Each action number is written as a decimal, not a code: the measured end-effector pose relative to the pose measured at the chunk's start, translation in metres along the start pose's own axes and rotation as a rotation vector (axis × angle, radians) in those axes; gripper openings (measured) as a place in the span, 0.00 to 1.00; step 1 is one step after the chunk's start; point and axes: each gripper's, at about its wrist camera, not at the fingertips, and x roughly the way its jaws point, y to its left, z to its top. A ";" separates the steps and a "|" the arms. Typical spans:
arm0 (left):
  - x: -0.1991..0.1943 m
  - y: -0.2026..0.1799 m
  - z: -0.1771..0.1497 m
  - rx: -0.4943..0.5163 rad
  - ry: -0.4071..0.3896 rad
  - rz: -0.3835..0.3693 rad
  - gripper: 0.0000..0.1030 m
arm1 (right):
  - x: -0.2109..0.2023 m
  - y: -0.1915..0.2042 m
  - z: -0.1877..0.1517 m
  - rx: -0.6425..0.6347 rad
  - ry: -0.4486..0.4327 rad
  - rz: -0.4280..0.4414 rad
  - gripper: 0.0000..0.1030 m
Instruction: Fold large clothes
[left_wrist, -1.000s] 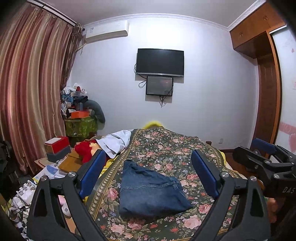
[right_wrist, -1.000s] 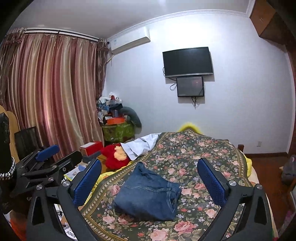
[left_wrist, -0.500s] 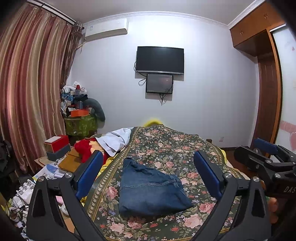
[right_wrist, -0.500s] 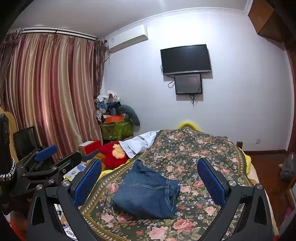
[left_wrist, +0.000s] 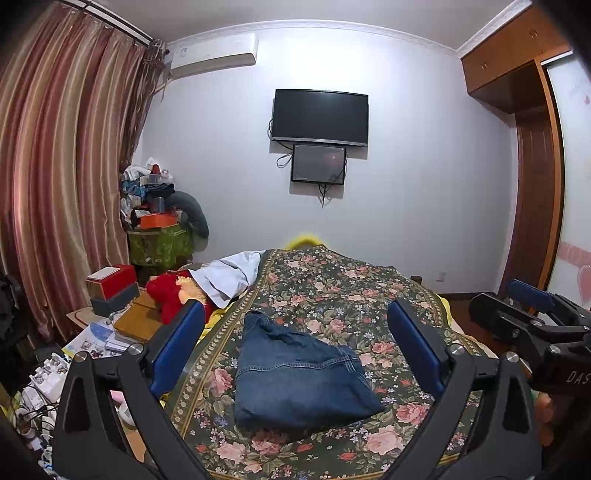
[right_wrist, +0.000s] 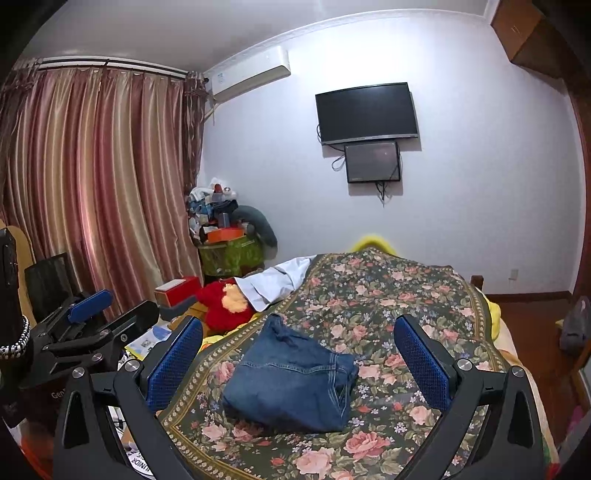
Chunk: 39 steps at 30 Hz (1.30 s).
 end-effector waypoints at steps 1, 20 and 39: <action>0.000 0.000 -0.001 -0.001 0.000 0.000 0.97 | 0.000 0.000 0.000 0.000 0.000 0.000 1.00; 0.003 -0.005 -0.005 -0.025 0.004 -0.008 0.98 | 0.001 0.000 0.000 0.001 -0.002 -0.005 1.00; 0.000 -0.016 -0.004 -0.028 0.019 -0.036 0.98 | -0.001 -0.002 -0.001 0.007 -0.007 -0.009 1.00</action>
